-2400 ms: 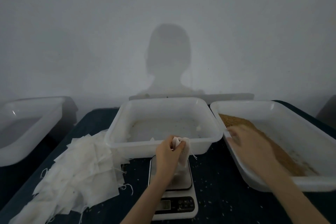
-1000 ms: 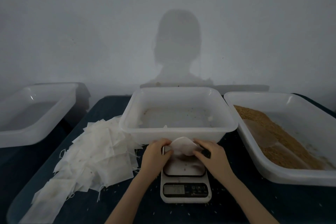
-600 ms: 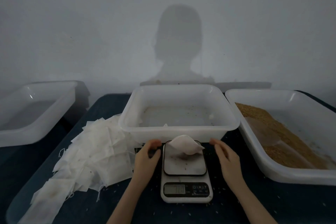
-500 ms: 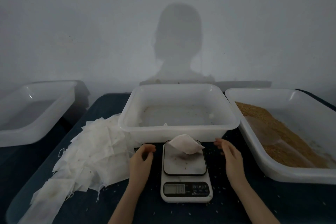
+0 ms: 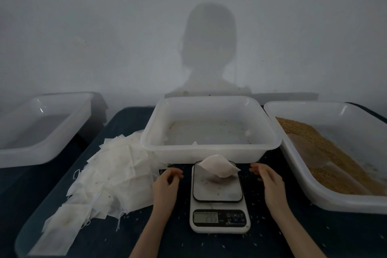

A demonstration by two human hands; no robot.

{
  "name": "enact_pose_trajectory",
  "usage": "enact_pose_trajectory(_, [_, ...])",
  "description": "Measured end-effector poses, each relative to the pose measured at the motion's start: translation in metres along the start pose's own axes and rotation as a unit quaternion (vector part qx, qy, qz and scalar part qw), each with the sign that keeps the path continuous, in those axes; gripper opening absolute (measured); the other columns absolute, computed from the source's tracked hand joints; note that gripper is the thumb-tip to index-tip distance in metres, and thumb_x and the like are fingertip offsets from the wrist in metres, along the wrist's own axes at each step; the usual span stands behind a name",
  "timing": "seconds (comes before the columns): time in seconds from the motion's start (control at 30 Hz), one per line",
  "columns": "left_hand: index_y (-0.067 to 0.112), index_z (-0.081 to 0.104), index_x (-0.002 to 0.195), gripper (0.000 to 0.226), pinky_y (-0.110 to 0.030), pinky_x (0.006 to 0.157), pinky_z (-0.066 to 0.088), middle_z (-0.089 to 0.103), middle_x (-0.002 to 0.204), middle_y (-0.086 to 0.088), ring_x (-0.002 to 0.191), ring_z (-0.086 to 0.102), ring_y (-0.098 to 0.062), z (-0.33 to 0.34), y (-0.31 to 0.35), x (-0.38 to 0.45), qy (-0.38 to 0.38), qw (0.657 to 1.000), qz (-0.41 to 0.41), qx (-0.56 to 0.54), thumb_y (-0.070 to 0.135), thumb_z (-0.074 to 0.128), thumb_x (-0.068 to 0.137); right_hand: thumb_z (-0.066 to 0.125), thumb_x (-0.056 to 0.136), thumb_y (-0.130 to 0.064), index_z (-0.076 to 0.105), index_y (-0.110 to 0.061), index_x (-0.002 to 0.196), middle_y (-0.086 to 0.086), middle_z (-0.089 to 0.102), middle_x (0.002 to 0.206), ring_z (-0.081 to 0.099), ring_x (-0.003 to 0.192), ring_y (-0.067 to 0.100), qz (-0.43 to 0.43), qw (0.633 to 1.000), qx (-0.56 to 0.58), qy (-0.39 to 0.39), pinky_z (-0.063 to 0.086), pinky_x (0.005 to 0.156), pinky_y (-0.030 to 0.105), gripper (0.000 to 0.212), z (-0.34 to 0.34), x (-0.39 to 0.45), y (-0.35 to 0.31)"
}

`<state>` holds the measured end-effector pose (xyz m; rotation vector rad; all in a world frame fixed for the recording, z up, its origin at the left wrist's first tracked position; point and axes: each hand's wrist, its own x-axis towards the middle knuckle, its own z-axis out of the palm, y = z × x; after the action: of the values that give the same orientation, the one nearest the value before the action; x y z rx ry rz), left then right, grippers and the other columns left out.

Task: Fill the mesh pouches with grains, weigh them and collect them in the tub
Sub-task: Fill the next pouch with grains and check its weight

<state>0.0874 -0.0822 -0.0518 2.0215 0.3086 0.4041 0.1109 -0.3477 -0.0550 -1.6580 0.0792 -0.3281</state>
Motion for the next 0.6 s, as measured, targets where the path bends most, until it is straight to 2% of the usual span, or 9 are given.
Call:
enact_pose_trajectory(0.2, [0.027, 0.064, 0.087, 0.026, -0.007, 0.056, 0.042, 0.067, 0.081, 0.010, 0.064, 0.058, -0.001, 0.000, -0.001, 0.000, -0.010, 1.000, -0.003, -0.002, 0.005, 0.052, 0.093, 0.046, 0.100, -0.017, 0.069, -0.027, 0.087, -0.010, 0.070, 0.089, 0.063, 0.084, -0.004, 0.000, 1.000, -0.011, 0.006, 0.045, 0.078, 0.024, 0.028, 0.000, -0.001, -0.001])
enact_pose_trajectory(0.33, [0.025, 0.065, 0.088, 0.025, -0.007, 0.056, 0.042, 0.066, 0.080, 0.012, 0.065, 0.057, 0.003, -0.001, 0.000, -0.001, -0.009, 1.000, -0.003, 0.001, 0.005, 0.052, 0.093, 0.049, 0.098, -0.015, 0.068, -0.026, 0.092, -0.009, 0.069, 0.094, 0.062, 0.087, -0.004, -0.026, 0.999, -0.029, -0.005, 0.048, 0.084, 0.026, 0.023, 0.001, -0.007, -0.010])
enact_pose_trajectory(0.43, [0.029, 0.063, 0.085, 0.028, -0.006, 0.054, 0.041, 0.066, 0.079, 0.013, 0.063, 0.057, 0.003, -0.001, 0.001, -0.001, -0.008, 1.000, -0.002, 0.001, 0.004, 0.052, 0.092, 0.059, 0.092, -0.010, 0.064, -0.029, 0.102, -0.014, 0.065, 0.103, 0.059, 0.095, -0.004, -0.109, 0.987, -0.100, -0.057, 0.047, 0.085, 0.021, 0.022, 0.009, -0.011, -0.023])
enact_pose_trajectory(0.53, [0.029, 0.063, 0.084, 0.029, -0.007, 0.051, 0.041, 0.066, 0.079, 0.011, 0.059, 0.055, 0.004, -0.001, 0.002, -0.001, -0.012, 1.000, -0.003, 0.008, 0.004, 0.051, 0.092, 0.067, 0.087, -0.009, 0.063, -0.024, 0.110, -0.017, 0.063, 0.108, 0.056, 0.103, -0.001, -0.234, 0.954, -0.165, -0.087, 0.043, 0.090, 0.017, 0.028, 0.027, -0.011, -0.043])
enact_pose_trajectory(0.6, [0.029, 0.063, 0.085, 0.028, -0.009, 0.049, 0.041, 0.066, 0.079, 0.011, 0.057, 0.055, 0.003, -0.002, 0.002, -0.002, -0.013, 1.000, -0.005, 0.006, 0.004, 0.051, 0.092, 0.071, 0.084, -0.014, 0.065, -0.023, 0.111, -0.017, 0.061, 0.109, 0.054, 0.104, 0.000, -0.272, 0.936, -0.196, -0.111, 0.039, 0.093, 0.016, 0.029, 0.040, -0.007, -0.056])
